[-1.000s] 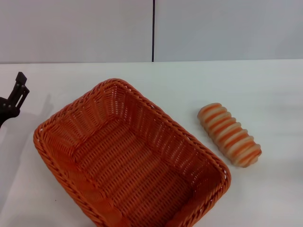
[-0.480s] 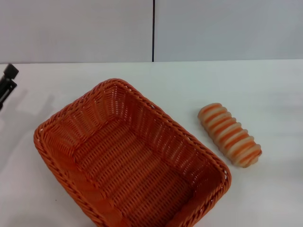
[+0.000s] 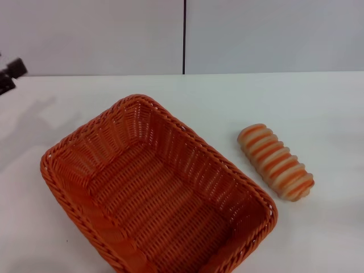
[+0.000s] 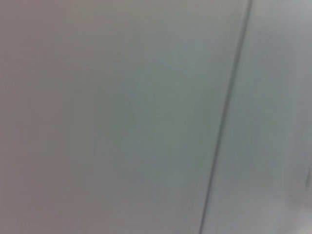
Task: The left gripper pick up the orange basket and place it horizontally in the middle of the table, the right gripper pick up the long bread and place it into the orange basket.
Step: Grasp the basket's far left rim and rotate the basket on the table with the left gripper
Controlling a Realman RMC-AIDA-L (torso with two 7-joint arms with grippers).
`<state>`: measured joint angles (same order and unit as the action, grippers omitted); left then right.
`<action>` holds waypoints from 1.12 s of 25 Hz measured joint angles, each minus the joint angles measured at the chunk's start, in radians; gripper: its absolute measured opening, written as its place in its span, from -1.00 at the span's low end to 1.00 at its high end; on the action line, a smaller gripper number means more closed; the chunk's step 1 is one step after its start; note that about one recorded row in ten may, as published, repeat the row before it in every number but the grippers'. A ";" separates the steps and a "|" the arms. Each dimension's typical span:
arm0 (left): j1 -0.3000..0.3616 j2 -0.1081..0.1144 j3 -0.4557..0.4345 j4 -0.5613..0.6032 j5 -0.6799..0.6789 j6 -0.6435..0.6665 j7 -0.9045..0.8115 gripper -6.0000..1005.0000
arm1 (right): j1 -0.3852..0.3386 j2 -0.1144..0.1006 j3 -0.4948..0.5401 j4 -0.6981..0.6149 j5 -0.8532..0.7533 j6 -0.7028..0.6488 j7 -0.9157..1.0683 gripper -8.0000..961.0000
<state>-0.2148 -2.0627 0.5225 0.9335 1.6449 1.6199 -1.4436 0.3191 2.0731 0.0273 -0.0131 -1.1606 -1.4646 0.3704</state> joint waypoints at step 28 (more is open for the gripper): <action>-0.061 -0.007 0.729 0.733 0.723 -0.152 -0.606 0.59 | -0.007 0.005 -0.010 0.031 -0.005 -0.013 0.002 0.23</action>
<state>-0.2762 -2.0694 1.2519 1.6661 2.3679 1.4683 -2.0492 0.3125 2.0785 0.0175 0.0175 -1.1655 -1.4780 0.3727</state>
